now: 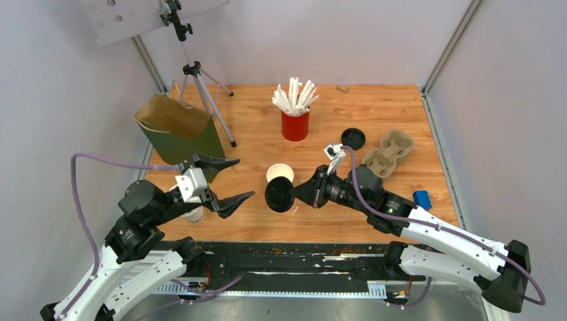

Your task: Pack the takeout coffee

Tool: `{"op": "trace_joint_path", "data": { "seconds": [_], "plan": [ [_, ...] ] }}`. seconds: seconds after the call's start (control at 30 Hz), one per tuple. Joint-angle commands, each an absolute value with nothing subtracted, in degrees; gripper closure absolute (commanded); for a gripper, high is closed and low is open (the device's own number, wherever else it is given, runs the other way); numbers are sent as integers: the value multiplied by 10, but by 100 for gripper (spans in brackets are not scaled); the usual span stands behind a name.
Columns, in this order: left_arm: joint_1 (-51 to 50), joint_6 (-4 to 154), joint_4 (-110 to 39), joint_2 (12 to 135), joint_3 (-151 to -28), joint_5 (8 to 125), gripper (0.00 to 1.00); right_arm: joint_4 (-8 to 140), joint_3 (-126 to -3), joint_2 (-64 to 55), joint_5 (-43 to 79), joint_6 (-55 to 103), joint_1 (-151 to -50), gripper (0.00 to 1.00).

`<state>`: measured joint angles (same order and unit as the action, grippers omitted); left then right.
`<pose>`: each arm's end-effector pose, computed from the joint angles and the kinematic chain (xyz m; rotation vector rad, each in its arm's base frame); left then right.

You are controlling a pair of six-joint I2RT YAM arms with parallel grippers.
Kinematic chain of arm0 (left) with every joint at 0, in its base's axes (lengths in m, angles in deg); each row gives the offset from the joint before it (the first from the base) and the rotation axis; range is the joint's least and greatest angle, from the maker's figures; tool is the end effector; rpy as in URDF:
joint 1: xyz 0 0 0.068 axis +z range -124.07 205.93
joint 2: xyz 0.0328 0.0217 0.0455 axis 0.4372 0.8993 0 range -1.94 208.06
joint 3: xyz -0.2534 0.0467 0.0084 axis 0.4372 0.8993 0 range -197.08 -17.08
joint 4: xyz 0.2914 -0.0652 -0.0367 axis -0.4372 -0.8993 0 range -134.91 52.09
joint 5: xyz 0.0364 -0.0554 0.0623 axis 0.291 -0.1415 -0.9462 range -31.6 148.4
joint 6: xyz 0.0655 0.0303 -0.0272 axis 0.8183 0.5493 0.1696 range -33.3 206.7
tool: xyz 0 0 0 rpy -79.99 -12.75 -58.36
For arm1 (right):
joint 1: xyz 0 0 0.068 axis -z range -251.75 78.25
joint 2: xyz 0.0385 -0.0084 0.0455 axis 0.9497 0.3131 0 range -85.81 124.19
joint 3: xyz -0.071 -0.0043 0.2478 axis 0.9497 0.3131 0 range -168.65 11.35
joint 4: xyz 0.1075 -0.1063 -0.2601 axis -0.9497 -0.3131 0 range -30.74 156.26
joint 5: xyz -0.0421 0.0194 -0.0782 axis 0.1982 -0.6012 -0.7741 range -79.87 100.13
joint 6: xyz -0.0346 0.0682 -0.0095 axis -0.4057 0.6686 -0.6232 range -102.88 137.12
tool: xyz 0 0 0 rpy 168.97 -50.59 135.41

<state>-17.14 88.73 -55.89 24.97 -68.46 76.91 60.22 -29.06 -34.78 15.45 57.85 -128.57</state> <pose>0.1099 -0.1313 0.4147 0.8236 1.2737 -0.8135 0.1536 0.2461 0.2729 -0.3589 2.0302 1.2168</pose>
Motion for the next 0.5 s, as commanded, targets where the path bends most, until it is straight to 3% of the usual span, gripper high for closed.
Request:
{"op": "trace_joint_path", "data": {
  "seconds": [0.0,0.27,0.47],
  "plan": [
    [-170,993,-468,230,-658,900,9,735,-322,-359,224,621,-1285,100],
    [-170,1066,-455,269,-660,1037,4,892,-345,-315,354,664,-1281,100],
    [-170,1055,-410,281,-652,1071,3,902,-357,-301,376,675,-1282,100]
  ]
}}
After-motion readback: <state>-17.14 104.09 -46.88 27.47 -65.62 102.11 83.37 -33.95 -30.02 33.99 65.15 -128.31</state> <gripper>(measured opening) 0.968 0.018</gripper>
